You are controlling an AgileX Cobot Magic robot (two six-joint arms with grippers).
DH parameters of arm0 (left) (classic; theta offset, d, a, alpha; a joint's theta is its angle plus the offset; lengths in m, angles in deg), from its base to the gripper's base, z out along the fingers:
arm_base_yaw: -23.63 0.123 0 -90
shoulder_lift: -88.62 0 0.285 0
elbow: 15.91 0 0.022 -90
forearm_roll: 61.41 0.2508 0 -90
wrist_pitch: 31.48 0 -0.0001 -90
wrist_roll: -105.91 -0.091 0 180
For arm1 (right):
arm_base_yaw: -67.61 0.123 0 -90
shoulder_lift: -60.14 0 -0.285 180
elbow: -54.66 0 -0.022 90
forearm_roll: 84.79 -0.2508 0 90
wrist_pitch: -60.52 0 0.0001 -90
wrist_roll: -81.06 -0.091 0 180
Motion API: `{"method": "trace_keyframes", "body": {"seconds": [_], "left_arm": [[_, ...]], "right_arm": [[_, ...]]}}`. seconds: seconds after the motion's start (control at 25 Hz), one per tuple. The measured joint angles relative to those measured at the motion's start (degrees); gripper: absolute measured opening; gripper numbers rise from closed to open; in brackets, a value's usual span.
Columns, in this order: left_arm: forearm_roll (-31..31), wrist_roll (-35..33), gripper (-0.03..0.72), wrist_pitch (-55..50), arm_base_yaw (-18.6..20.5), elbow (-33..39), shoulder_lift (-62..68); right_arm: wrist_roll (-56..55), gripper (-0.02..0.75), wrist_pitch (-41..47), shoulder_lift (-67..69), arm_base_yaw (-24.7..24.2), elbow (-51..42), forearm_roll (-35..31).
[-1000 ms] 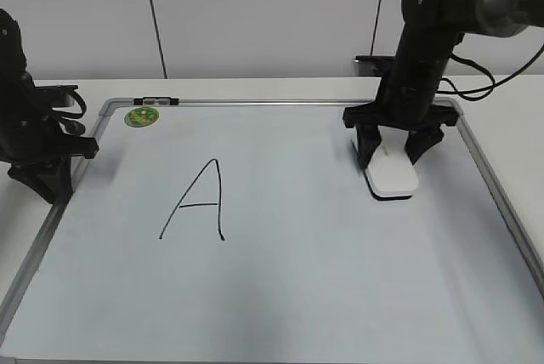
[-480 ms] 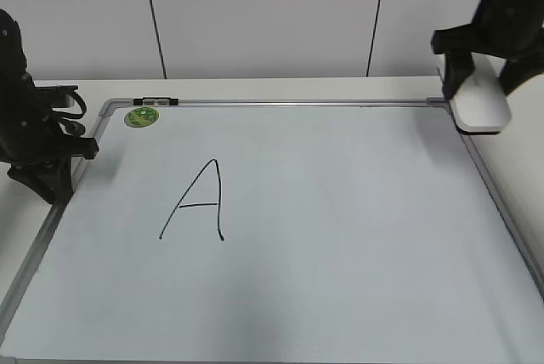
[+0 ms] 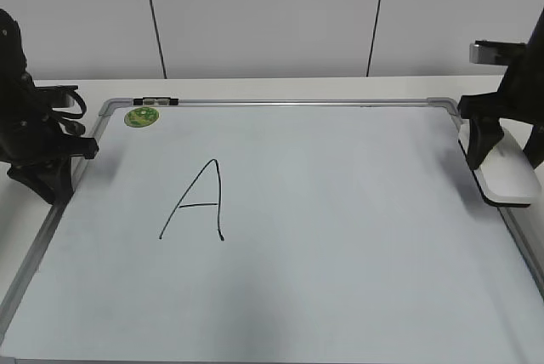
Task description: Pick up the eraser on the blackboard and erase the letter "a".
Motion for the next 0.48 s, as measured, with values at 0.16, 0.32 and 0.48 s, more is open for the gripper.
{"method": "trace_keyframes", "body": {"seconds": [0.16,0.32,0.48], "left_arm": [[0.00,0.00,0.118,0.00,0.00,0.00,0.00],[0.00,0.00,0.118,0.00,0.00,0.00,0.00],[0.00,0.00,0.118,0.00,0.00,0.00,0.00]], "right_arm": [[0.12,0.529,-0.16,0.11,0.00,-1.43,0.00],[0.21,0.529,-0.48,1.71,0.00,-1.54,0.00],[0.21,0.529,-0.61,3.50,0.00,-1.54,-0.22]]}}
